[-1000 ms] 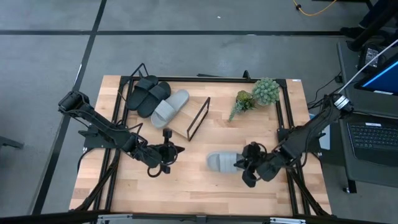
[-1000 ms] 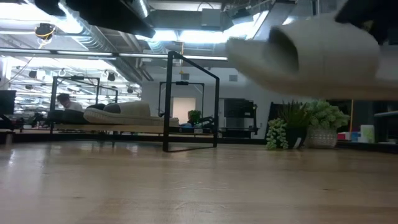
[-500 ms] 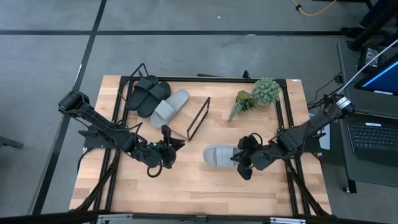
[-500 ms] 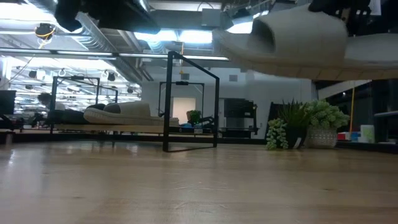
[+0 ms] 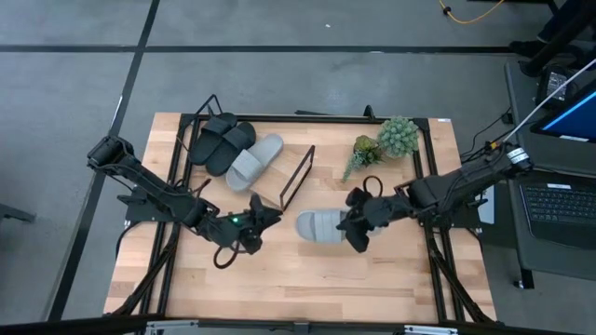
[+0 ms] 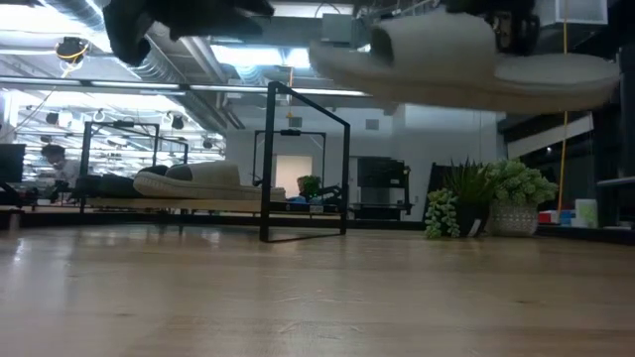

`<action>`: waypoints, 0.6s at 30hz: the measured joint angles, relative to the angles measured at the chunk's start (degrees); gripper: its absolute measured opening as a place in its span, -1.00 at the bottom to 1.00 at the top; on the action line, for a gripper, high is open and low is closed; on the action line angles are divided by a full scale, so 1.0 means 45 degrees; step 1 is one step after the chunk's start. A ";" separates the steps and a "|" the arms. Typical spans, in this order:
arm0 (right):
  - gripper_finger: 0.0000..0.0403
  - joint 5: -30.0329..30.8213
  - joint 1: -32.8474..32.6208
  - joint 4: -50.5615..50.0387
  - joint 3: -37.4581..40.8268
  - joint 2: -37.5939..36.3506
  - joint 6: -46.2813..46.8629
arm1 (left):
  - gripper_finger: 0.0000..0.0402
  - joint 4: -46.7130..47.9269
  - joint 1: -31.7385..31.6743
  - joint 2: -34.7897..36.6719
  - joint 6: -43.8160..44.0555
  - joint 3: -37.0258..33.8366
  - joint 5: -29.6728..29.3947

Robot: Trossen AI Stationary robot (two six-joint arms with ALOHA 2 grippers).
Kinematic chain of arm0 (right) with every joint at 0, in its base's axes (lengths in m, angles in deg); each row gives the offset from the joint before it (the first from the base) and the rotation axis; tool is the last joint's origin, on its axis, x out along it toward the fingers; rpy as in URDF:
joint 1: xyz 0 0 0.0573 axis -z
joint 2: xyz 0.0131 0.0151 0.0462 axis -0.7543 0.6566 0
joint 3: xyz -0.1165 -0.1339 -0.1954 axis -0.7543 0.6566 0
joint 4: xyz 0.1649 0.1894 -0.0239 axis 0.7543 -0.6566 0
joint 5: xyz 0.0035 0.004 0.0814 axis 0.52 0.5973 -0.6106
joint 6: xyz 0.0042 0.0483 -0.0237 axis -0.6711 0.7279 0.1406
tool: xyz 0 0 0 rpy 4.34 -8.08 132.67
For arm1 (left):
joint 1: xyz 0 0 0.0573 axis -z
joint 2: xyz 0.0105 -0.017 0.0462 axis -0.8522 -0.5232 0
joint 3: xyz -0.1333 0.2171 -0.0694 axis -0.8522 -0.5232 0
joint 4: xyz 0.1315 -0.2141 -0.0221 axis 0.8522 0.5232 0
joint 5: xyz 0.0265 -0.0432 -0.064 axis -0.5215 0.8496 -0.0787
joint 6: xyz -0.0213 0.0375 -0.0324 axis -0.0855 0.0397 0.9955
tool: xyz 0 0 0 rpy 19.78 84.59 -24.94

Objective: Pick and place slides into the shelf
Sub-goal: Put the gray slipper on the shelf

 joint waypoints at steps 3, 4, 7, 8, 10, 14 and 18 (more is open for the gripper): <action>-0.98 -0.0420 0.0301 0.0016 -0.0534 0.0000 -0.0632 | -0.35 -0.0833 0.0000 0.0000 -0.1086 0.0000 0.0912; -0.98 -0.0443 0.0365 0.0021 -0.0703 0.0000 -0.0840 | -0.35 -0.1024 0.0000 0.0000 -0.1360 0.0000 0.1213; -0.98 -0.0568 0.0499 -0.0229 -0.1256 0.0001 -0.1233 | -0.35 -0.1280 0.0005 0.0000 -0.2121 0.0000 0.1795; -0.98 -0.0653 0.0523 -0.0336 -0.1442 0.0000 -0.1375 | -0.35 -0.1280 0.0005 0.0000 -0.2433 0.0000 0.1827; -0.98 -0.0718 0.0556 -0.0382 -0.1711 0.0000 -0.1578 | -0.35 -0.1282 0.0065 0.0000 -0.3045 0.0000 0.1827; -0.98 -0.0750 0.0620 -0.0622 -0.2090 0.0000 -0.1865 | -0.35 -0.1768 0.0094 0.0000 -0.3984 0.0000 0.1826; -0.98 -0.0755 0.0686 -0.0980 -0.2115 0.0005 -0.1876 | -0.35 -0.2696 0.0163 0.0000 -0.4776 0.0000 0.1782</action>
